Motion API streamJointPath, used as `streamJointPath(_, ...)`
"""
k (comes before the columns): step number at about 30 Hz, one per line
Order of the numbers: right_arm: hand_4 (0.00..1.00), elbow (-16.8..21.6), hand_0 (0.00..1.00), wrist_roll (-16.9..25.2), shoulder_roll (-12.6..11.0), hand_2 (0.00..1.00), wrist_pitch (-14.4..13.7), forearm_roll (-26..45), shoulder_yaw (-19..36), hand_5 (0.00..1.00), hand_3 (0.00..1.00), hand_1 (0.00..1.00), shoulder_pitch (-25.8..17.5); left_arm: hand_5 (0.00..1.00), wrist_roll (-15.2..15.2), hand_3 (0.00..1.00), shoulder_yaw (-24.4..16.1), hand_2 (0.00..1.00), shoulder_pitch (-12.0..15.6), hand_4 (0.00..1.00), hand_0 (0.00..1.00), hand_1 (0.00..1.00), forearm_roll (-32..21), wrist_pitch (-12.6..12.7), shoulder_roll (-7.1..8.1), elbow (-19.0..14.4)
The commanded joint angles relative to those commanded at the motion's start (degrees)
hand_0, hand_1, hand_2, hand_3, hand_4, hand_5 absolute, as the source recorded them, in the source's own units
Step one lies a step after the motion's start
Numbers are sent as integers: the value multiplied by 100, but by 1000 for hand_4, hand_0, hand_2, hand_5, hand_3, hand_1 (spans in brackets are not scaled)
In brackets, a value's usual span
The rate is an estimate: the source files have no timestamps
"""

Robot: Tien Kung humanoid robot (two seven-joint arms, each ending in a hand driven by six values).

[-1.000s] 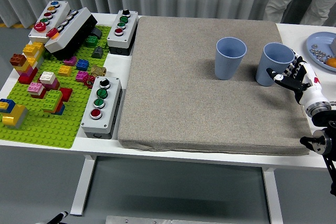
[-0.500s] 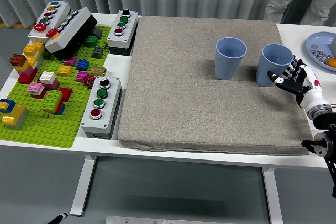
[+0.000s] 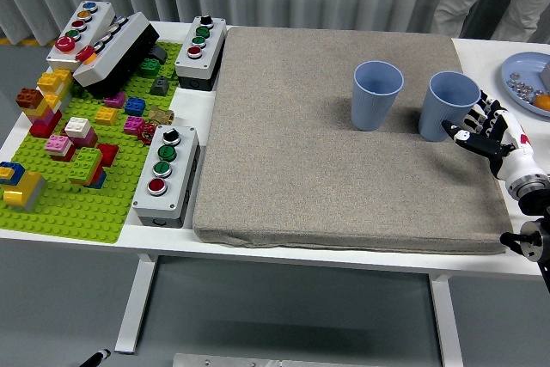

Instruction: Pick cup pour cup place

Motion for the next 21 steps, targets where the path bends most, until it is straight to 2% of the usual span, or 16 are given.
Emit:
streamJointPath(14,804,550,951,-77,-256,985,30,-55,113,157,916,910,-349,997,0,812,-70,871,1,630,833,816,57,-3,-1,0)
streamJointPath(21,804,632,951,-141,-349,984,24,-36,308,159,915,908,-291,998,0,812,-95,871,4,632,832,816,76,1,1,0)
